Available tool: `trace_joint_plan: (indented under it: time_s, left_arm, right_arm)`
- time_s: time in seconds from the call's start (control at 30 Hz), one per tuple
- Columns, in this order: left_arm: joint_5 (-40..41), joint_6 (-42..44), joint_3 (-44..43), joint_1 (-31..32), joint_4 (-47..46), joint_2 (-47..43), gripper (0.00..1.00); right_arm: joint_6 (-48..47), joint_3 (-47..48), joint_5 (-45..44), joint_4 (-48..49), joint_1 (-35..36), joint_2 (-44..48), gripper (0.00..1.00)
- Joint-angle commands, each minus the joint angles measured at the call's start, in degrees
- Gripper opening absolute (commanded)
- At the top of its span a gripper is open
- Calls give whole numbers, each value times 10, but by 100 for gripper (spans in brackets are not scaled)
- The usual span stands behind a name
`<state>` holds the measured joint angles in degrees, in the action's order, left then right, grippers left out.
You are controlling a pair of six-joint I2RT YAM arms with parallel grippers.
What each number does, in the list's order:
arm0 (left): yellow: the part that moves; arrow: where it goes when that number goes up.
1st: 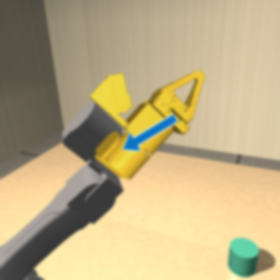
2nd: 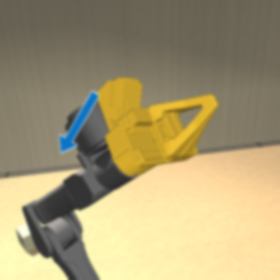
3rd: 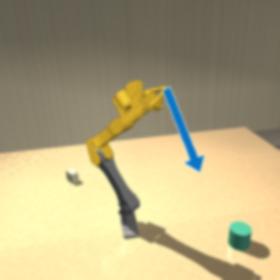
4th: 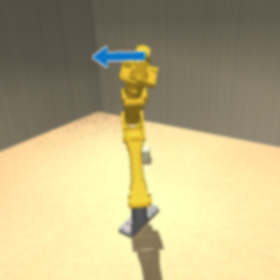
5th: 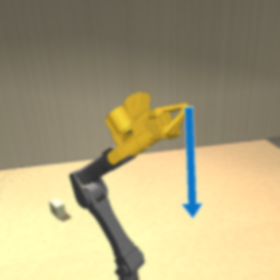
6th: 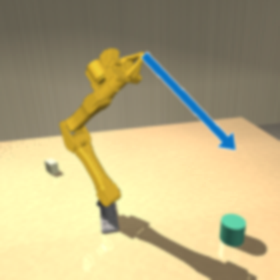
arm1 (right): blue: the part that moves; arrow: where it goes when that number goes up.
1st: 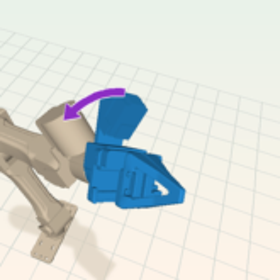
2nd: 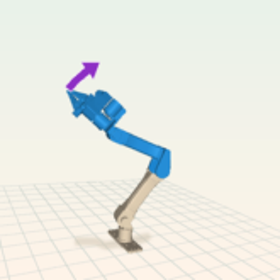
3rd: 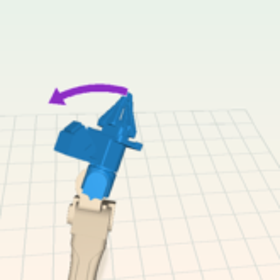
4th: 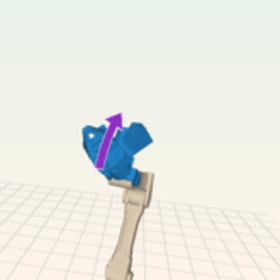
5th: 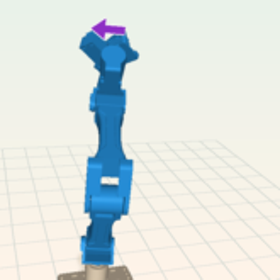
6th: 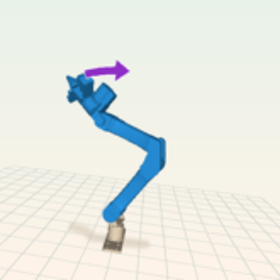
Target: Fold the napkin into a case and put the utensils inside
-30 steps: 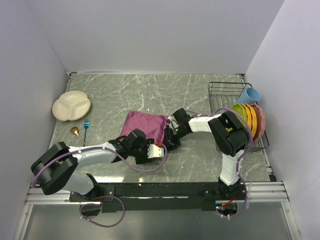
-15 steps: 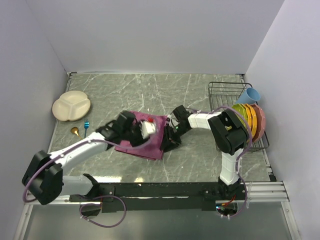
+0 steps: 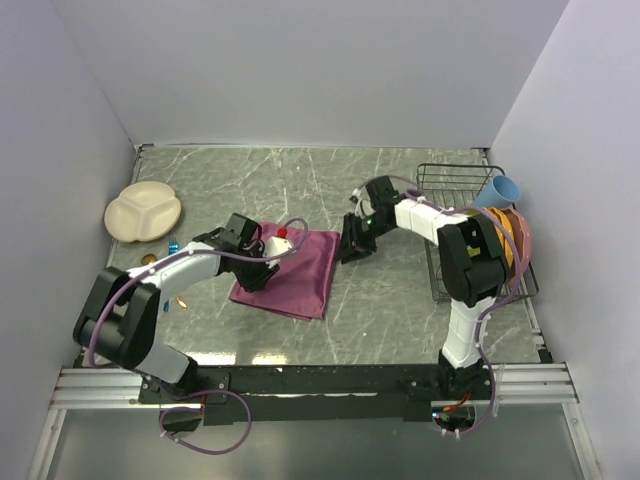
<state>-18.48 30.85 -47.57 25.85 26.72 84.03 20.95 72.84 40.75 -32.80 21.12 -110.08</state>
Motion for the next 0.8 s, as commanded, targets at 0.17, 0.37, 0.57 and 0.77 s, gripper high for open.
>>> trace_joint_plan:
  time_s: [0.17, 0.37, 0.57, 0.77]
  left_arm:
    - [-18, 13, -10, 10, 68, 34, 25]
    - [-34, -4, -27, 57, 111, 41, 22]
    - [-55, -32, -67, 61, 139, 57, 28]
    - [-117, -58, -136, -20, 156, 60, 41]
  right_arm:
    - [-11, 106, -53, 7, -30, -55, 38]
    - [-46, 171, -43, -6, -36, -88, 32]
    - [-37, 181, -5, 9, -31, -107, 28]
    - [-25, 173, 11, 34, -23, -111, 21]
